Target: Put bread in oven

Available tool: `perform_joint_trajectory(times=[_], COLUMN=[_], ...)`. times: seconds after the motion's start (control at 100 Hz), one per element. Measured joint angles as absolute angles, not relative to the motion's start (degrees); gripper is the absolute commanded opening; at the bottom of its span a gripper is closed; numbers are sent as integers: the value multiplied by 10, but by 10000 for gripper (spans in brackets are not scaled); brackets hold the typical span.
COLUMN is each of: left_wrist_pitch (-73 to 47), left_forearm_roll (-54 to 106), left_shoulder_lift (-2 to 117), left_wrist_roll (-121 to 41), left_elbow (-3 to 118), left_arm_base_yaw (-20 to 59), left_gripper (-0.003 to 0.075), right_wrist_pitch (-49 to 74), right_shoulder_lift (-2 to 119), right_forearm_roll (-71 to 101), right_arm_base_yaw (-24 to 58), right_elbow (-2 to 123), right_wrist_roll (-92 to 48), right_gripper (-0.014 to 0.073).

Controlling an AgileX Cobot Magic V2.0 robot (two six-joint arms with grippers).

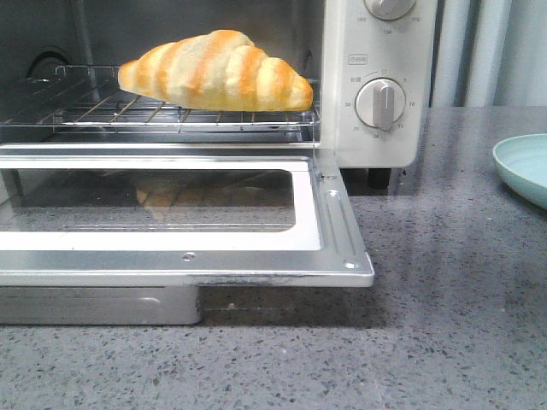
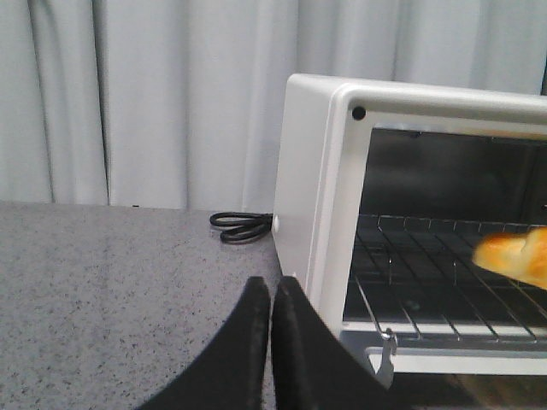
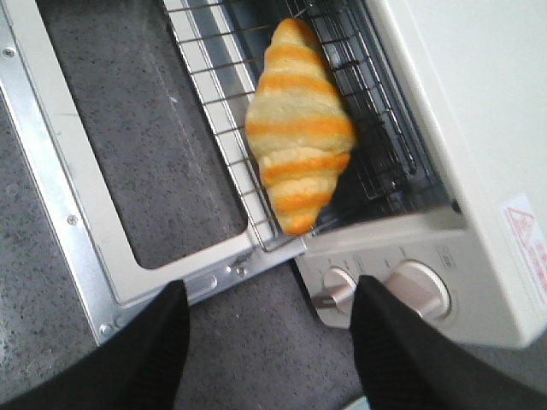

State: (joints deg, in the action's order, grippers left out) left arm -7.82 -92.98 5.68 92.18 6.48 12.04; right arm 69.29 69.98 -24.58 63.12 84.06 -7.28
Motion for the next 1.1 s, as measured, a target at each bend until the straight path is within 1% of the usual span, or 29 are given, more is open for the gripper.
perform_joint_trajectory(times=[0.07,0.19,0.22,0.47,0.6,0.74,0.94,1.1], left_wrist_pitch=[-78,-81,-81,-73,-71,-71,-71,-71], left_forearm_roll=[-929,-929,-929,-929,-929,-929,-929,-929], left_shoulder_lift=[57,57,57,57,57,57,57,57], left_wrist_roll=[922,922,922,922,922,922,922,922], left_elbow=[62,61,61,61,61,61,61,61], left_arm_base_yaw=[120,120,120,120,120,120,120,120], left_gripper=[-21,-21,-21,-21,-21,-21,-21,-21], right_wrist_pitch=[710,717,717,723,727,727,727,727], right_shoulder_lift=[678,640,630,524,459,401,343,312], right_forearm_roll=[-265,-311,-319,-397,-480,-525,-548,-518], right_arm_base_yaw=[631,631,631,631,631,631,631,631], right_elbow=[841,841,841,822,768,700,597,542], right_wrist_roll=[-62,-36,-29,20,67,116,205,224], right_gripper=[227,-36,-76,-67,-67,-67,-68,-69])
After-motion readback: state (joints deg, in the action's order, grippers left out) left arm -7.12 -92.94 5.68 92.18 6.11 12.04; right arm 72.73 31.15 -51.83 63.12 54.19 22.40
